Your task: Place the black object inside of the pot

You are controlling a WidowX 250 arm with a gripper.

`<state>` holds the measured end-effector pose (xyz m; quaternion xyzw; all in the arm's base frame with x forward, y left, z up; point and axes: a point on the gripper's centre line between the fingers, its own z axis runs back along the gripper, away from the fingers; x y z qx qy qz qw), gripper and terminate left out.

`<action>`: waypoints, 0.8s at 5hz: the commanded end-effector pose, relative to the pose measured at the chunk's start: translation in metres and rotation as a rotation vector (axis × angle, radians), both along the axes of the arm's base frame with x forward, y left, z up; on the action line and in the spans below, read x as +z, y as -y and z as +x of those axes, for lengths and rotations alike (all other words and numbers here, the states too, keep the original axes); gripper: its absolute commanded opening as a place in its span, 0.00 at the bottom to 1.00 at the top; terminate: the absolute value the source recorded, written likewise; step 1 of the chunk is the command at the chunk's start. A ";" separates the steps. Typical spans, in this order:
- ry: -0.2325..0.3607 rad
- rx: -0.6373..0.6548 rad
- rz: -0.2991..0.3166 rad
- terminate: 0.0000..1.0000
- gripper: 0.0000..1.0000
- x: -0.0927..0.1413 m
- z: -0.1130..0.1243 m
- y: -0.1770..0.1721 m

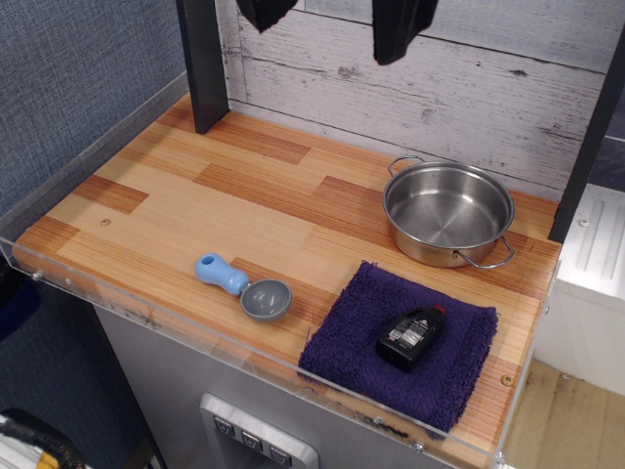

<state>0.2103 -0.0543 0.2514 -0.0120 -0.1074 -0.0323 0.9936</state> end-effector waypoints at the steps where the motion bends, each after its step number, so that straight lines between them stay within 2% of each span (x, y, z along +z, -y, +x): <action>1: 0.000 0.000 0.000 0.00 1.00 0.000 0.000 0.000; 2: -0.015 0.015 -0.014 0.00 1.00 -0.020 -0.003 -0.005; 3: -0.040 0.032 0.013 0.00 1.00 -0.048 -0.012 -0.006; 4: -0.056 0.038 0.012 0.00 1.00 -0.067 -0.019 -0.005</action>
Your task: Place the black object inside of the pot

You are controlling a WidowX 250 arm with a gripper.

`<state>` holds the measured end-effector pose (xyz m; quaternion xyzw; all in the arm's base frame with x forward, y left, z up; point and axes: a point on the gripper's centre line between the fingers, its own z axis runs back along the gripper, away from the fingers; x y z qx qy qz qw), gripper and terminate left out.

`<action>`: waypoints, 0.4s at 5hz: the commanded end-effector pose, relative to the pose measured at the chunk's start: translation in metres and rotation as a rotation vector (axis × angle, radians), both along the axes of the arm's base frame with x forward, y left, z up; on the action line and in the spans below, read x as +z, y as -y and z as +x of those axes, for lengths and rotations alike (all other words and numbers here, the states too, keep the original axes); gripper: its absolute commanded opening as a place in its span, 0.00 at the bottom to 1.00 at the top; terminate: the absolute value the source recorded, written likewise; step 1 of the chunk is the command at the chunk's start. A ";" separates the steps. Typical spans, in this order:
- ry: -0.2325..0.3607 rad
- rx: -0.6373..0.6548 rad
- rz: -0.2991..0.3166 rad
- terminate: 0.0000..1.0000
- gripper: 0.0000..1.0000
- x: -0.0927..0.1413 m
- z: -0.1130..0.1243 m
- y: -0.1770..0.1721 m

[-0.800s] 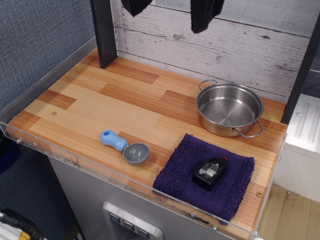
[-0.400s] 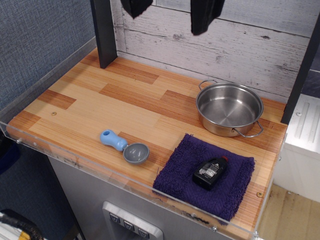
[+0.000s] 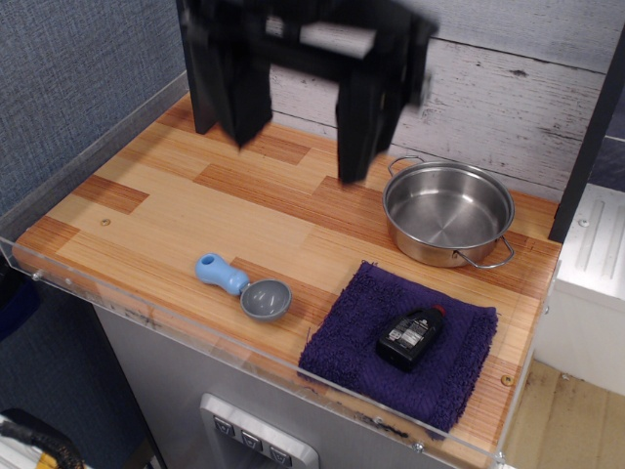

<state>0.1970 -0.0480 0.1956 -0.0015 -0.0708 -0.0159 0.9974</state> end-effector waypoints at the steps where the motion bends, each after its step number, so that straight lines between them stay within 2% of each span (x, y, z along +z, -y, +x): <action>1: -0.008 0.000 -0.019 0.00 1.00 -0.034 -0.006 0.007; 2: -0.026 -0.013 -0.022 0.00 1.00 -0.056 0.001 0.020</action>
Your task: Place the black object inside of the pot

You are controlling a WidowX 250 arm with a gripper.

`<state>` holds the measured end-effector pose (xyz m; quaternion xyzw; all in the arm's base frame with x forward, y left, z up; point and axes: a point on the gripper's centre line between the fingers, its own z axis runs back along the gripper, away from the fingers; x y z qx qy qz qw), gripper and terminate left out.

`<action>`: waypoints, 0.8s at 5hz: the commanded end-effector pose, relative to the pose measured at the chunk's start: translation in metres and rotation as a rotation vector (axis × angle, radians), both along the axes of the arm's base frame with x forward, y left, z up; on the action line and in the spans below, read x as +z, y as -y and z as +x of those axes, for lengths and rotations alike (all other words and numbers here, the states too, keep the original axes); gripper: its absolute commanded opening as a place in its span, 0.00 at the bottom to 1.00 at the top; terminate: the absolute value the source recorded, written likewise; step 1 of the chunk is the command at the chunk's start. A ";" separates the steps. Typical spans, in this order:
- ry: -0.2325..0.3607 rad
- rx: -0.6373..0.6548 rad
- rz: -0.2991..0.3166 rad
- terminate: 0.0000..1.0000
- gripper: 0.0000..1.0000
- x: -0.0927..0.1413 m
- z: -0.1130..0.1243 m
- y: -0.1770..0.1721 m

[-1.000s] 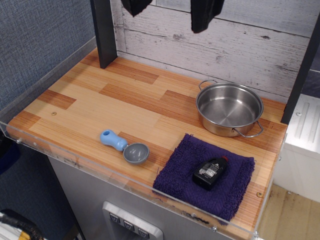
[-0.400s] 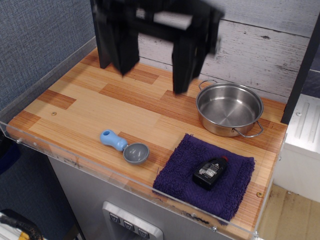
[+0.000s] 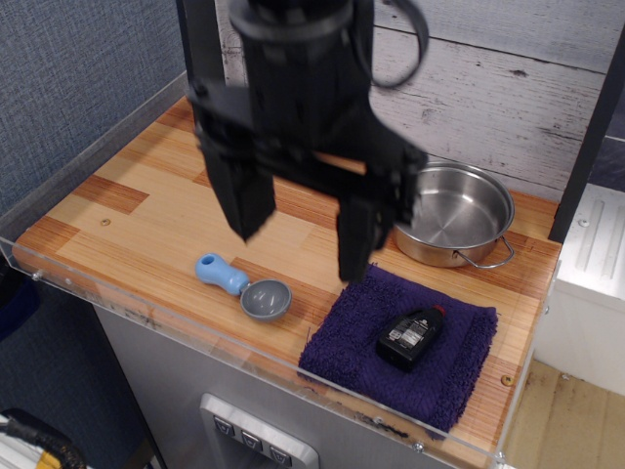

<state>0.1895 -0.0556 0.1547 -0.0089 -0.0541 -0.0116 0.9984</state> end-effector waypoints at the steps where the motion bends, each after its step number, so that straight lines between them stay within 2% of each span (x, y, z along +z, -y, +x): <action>1: 0.008 -0.032 -0.020 0.00 1.00 -0.036 0.022 0.028; 2: 0.011 -0.040 -0.033 0.00 1.00 -0.059 0.030 0.033; 3: 0.041 -0.067 -0.040 0.00 1.00 -0.080 0.037 0.033; 4: 0.059 -0.048 -0.034 0.00 1.00 -0.092 0.041 0.029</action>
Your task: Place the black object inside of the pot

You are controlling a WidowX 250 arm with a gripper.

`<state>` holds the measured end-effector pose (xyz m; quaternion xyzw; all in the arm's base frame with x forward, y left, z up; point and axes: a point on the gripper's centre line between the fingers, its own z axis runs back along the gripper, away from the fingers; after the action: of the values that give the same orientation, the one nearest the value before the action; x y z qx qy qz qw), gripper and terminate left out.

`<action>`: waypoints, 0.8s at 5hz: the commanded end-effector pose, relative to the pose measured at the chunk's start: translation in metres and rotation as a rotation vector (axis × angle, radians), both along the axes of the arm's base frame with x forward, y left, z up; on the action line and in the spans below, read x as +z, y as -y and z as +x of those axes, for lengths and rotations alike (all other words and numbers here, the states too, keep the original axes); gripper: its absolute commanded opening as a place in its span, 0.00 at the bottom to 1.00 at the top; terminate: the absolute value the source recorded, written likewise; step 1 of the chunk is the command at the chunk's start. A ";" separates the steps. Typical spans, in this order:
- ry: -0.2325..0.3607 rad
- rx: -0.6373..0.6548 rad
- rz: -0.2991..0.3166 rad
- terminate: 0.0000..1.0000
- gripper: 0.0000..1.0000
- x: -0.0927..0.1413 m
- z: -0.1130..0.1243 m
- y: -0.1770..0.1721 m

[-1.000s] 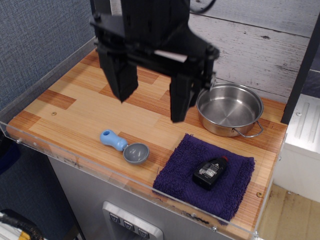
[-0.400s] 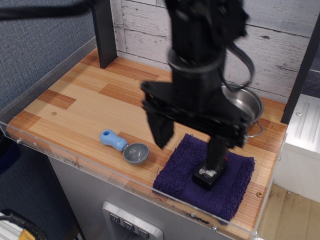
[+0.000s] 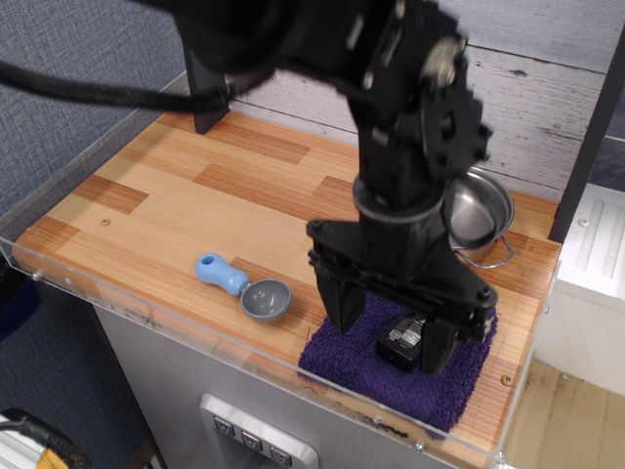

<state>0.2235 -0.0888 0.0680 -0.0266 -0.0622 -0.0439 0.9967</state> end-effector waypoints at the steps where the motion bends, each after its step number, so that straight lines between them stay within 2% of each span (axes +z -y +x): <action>1: 0.026 0.030 -0.004 0.00 1.00 -0.014 0.011 -0.010; 4: 0.004 0.026 -0.028 0.00 1.00 -0.032 0.019 -0.011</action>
<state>0.2358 -0.0774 0.0276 -0.0348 -0.0485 -0.0332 0.9977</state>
